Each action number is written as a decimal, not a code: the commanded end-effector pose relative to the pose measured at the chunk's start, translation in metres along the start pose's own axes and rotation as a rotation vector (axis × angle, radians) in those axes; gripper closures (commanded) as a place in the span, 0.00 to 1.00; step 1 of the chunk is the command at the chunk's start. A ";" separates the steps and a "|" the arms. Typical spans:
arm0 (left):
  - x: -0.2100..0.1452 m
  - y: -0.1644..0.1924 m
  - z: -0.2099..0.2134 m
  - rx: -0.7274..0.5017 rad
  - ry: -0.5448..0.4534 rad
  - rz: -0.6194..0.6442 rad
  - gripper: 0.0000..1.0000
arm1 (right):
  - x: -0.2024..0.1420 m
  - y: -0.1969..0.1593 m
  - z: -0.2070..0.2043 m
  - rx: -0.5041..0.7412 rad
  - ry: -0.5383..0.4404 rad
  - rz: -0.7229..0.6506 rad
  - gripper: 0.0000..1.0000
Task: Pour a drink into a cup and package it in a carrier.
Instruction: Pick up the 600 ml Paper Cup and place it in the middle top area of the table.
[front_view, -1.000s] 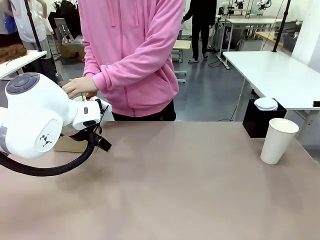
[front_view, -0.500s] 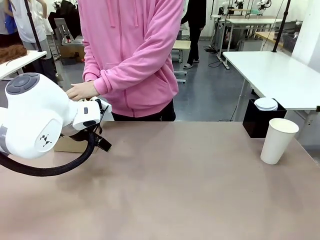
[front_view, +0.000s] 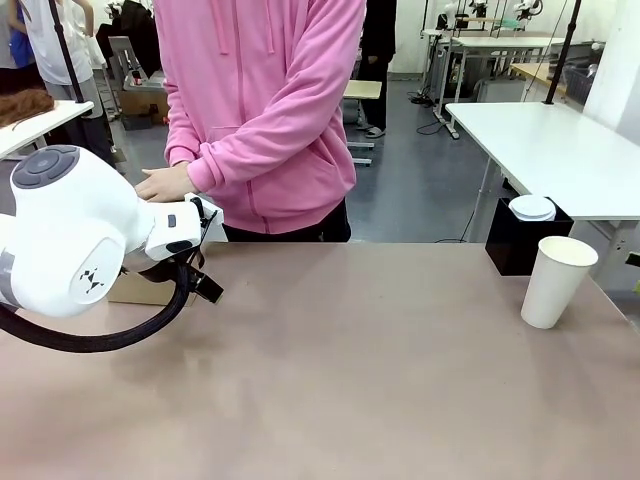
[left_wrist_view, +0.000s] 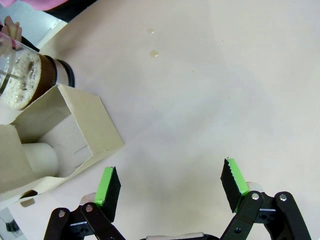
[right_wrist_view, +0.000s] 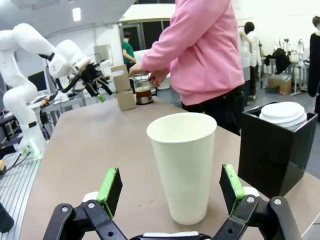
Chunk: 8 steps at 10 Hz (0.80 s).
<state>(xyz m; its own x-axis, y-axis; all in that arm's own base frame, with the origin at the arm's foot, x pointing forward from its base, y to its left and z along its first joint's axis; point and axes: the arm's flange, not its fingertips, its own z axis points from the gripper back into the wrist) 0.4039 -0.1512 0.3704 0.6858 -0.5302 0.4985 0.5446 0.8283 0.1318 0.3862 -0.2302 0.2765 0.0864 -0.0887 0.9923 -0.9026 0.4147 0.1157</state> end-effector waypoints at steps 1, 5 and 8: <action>0.000 0.000 0.000 -0.001 -0.001 0.000 0.00 | -0.008 0.003 -0.020 -0.024 0.011 0.028 0.00; 0.000 0.000 0.000 -0.001 -0.001 0.000 0.00 | -0.021 0.013 -0.050 -0.057 0.044 0.036 0.00; 0.000 0.000 0.000 -0.001 -0.001 0.000 0.00 | -0.031 0.015 -0.066 -0.080 0.047 0.025 0.00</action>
<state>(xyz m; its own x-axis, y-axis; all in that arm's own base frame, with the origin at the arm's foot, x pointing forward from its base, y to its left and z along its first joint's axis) 0.4039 -0.1512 0.3704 0.6858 -0.5302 0.4985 0.5446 0.8283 0.1318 0.3984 -0.1720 0.2470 0.1203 -0.0467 0.9916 -0.8841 0.4492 0.1284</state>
